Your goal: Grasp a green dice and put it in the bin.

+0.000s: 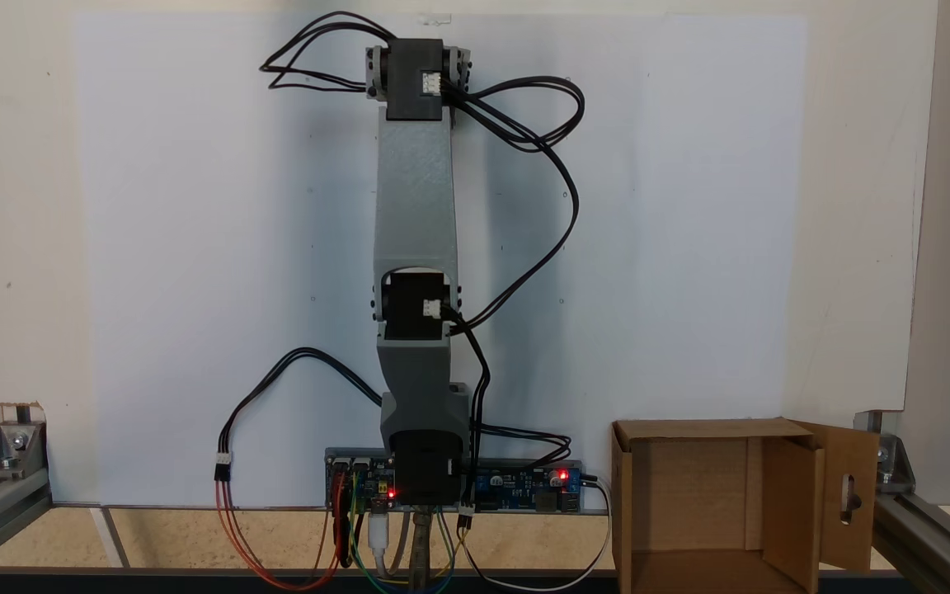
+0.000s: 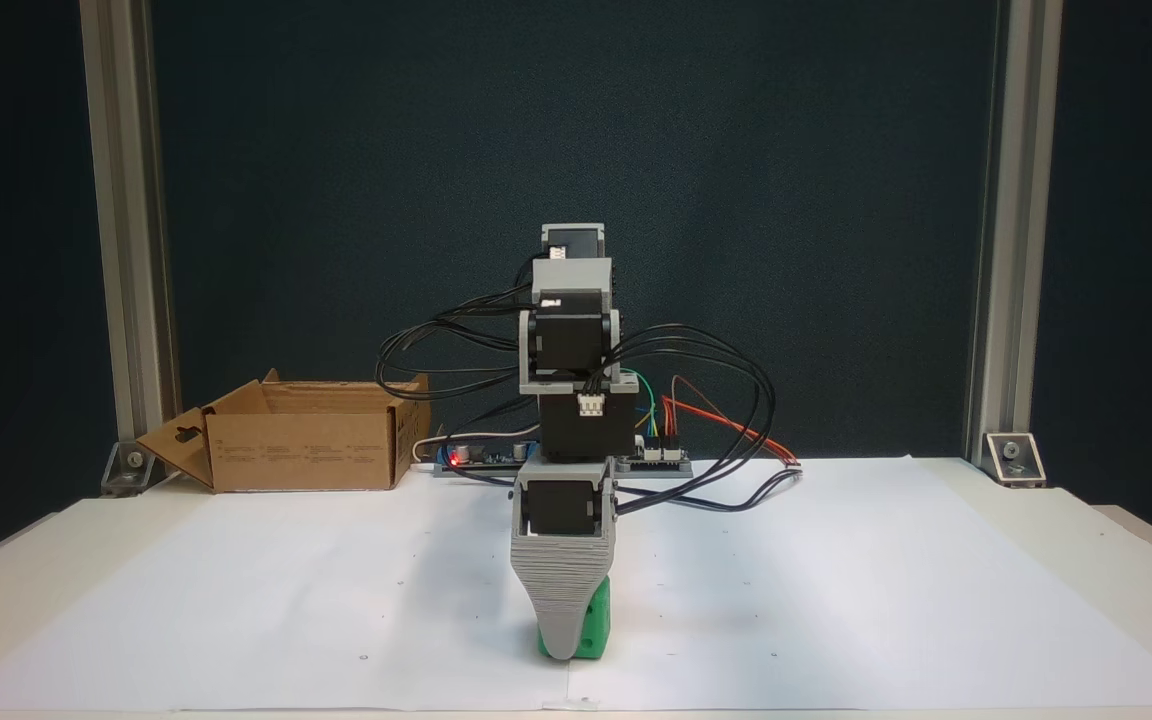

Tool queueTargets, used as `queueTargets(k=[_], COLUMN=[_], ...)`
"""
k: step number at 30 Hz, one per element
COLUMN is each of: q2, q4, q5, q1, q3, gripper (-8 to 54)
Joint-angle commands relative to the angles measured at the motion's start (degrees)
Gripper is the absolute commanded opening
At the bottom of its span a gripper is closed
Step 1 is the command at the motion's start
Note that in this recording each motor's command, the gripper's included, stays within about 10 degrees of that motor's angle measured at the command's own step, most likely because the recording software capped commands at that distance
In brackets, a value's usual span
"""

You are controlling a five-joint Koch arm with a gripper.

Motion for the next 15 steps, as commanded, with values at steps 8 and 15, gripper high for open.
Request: queueTargets(k=[8, 15], q2=[13.3, 29.4], q4=[9.8, 13.4], q5=[1.3, 1.3], q1=[2.5, 2.7], q3=[-3.6, -1.1], gripper=[11.5, 11.5])
